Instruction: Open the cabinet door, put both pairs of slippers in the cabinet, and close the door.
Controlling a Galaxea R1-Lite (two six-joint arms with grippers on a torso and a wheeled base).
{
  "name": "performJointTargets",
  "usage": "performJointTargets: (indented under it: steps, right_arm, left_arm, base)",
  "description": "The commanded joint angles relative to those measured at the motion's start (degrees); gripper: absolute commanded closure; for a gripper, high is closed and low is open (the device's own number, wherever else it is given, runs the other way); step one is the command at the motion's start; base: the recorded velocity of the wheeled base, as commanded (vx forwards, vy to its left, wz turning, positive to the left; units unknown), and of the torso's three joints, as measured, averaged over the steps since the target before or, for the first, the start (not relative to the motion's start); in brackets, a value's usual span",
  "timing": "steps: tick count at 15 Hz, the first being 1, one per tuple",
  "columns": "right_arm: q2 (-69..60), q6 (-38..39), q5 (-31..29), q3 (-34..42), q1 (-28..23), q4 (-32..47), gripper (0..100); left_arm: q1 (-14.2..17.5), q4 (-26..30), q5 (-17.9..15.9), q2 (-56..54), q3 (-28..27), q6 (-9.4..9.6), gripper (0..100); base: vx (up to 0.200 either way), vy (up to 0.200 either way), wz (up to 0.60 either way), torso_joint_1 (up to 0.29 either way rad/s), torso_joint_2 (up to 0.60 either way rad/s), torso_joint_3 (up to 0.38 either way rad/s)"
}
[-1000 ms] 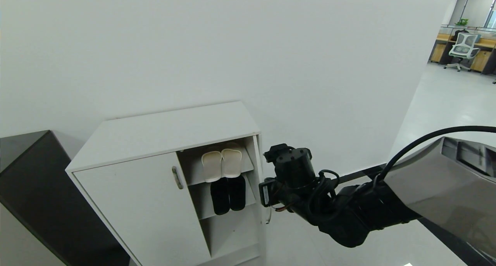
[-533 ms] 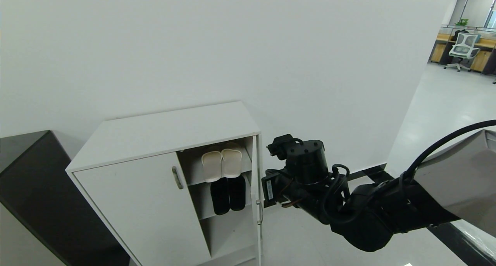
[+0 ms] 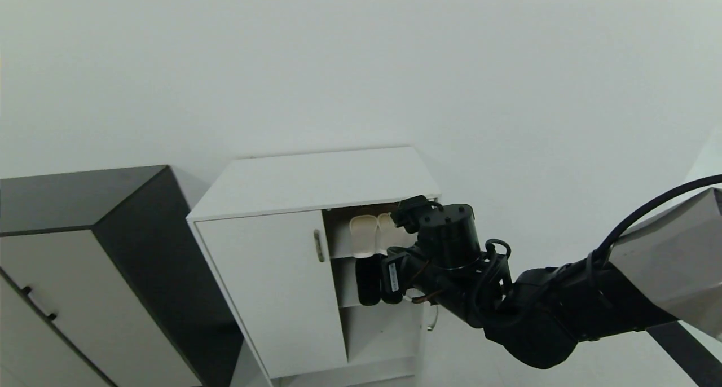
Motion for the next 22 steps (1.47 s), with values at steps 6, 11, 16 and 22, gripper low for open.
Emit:
performJointTargets:
  steps: [6, 11, 16, 22]
  right_arm:
    - [-3.16, -5.26, -0.71, 2.79, -2.58, -1.19, 100]
    - [-9.13, -6.05, -6.42, 2.96, -5.92, 12.78, 100]
    - [-9.4, -6.14, -8.27, 5.51, -7.5, 16.91, 100]
    - [-9.05, -6.14, -9.41, 6.74, -9.52, 20.51, 100]
  left_arm:
    - [-0.01, 0.01, 0.03, 0.09, 0.0, 0.0, 100]
    - [-0.01, 0.01, 0.03, 0.09, 0.0, 0.0, 100]
    - [-0.01, 0.01, 0.03, 0.09, 0.0, 0.0, 100]
    - [-0.01, 0.01, 0.03, 0.09, 0.0, 0.0, 100]
  base:
    - [0.0, 0.0, 0.0, 0.0, 0.0, 0.0]
    - [0.0, 0.0, 0.0, 0.0, 0.0, 0.0]
    - [0.0, 0.0, 0.0, 0.0, 0.0, 0.0]
    - [0.0, 0.0, 0.0, 0.0, 0.0, 0.0]
